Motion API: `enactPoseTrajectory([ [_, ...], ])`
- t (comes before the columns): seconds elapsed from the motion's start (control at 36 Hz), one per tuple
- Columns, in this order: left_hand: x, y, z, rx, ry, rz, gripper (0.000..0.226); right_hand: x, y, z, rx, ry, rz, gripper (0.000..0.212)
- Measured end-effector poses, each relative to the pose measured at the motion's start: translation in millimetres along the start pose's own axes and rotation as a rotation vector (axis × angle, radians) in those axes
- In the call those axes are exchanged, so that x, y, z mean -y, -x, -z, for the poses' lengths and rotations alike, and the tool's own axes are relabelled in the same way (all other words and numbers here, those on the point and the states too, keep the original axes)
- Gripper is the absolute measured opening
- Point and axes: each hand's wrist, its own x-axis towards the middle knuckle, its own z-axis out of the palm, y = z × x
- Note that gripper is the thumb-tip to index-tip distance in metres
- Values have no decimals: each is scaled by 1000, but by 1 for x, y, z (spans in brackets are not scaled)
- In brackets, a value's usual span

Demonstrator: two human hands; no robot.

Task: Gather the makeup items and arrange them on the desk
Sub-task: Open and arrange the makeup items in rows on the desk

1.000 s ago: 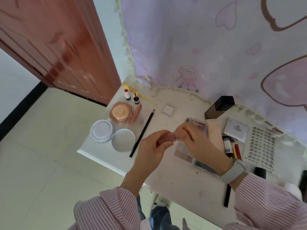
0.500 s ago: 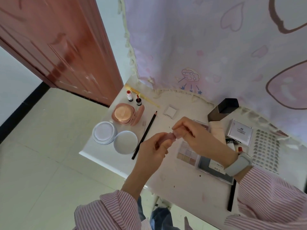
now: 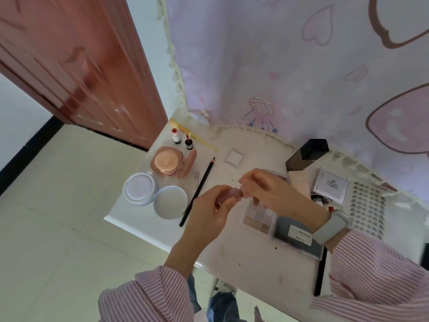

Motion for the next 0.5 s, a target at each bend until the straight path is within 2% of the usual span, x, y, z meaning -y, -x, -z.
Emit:
enactPoseTrajectory([
  [0.06, 0, 0, -2, 18, -9, -8, 15, -1, -2, 0, -38, 64, -57, 24],
  [0.17, 1, -2, -3, 3, 22, 12, 14, -8, 4, 0, -36, 65, 81, 4],
  [0.22, 2, -4, -1, -9, 28, 20, 14, -12, 7, 2, -14, 15, 114, 10],
  [0.36, 1, -5, 1, 25, -28, -5, 17, -8, 0, 2, -35, -82, -50, 15],
  [0.42, 1, -4, 0, 32, -15, -10, 19, -10, 1, 2, -75, -9, 13, 12],
  [0.5, 6, -3, -1, 13, 16, 2, 13, -13, 6, 4, -16, -33, 128, 5],
])
